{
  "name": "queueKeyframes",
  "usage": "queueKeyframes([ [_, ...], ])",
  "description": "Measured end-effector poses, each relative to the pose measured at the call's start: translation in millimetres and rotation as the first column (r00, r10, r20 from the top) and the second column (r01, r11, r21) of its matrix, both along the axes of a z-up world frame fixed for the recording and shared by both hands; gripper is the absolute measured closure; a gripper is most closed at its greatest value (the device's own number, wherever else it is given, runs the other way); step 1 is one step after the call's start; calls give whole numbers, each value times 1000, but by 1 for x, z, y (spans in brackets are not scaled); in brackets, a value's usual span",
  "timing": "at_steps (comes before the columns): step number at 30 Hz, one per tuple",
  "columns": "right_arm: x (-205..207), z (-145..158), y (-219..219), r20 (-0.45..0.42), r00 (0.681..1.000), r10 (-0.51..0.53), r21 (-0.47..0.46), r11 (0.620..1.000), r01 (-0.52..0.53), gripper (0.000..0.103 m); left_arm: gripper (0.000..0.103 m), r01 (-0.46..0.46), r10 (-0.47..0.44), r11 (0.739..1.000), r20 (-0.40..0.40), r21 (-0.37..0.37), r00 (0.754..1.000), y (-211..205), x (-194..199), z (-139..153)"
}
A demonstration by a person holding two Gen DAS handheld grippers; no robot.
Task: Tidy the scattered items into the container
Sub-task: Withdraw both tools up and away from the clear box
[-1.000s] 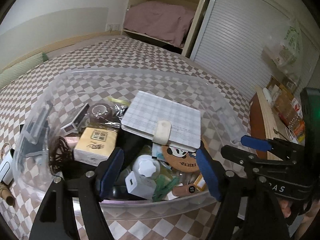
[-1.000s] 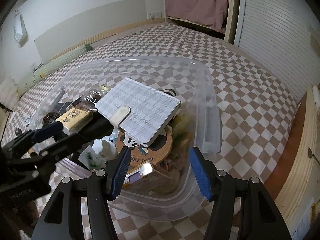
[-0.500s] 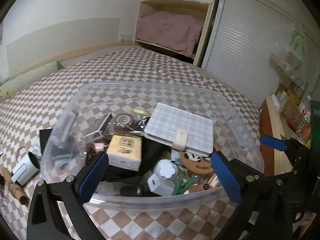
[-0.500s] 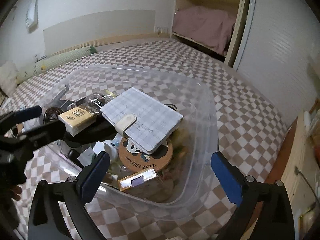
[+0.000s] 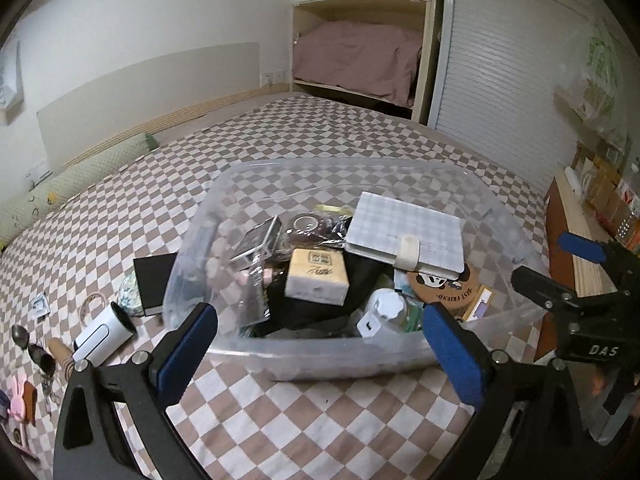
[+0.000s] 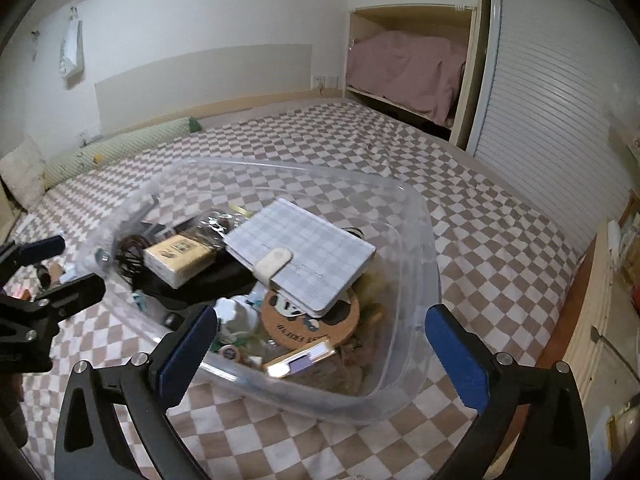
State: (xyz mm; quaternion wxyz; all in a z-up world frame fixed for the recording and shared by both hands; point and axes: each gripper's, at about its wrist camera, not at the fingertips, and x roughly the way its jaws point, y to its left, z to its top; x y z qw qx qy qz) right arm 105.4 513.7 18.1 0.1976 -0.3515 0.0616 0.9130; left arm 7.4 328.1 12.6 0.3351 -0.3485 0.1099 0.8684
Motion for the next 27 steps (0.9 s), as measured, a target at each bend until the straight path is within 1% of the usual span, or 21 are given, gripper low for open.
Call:
queueKeyframes([
  [5, 15, 5, -13, -26, 1000, 18, -5, 1000, -18, 0, 0, -15, 14, 999, -36, -33, 999, -15, 9, 2],
  [11, 27, 6, -24, -42, 999, 23, -21, 999, -24, 0, 0, -25, 22, 998, -52, -56, 998, -31, 22, 4],
  [14, 32, 7, -30, -54, 998, 29, -25, 999, -30, 0, 0, -36, 30, 997, -81, -73, 996, -39, 30, 6],
  [17, 37, 7, -36, -71, 997, 41, -34, 998, -43, 0, 0, -38, 33, 997, -75, -72, 997, -48, 36, 7],
  [21, 44, 9, -47, -85, 995, 54, -18, 998, -55, 0, 0, -50, 45, 997, -67, -67, 997, -60, 45, 7],
  [23, 47, 10, -53, -95, 994, 58, -9, 998, -59, 0, 0, -74, 66, 994, -91, -83, 994, -66, 49, 8],
  [27, 52, 12, -63, -108, 992, 71, -2, 997, -72, 0, 0, -92, 82, 991, -103, -95, 991, -78, 55, 7],
])
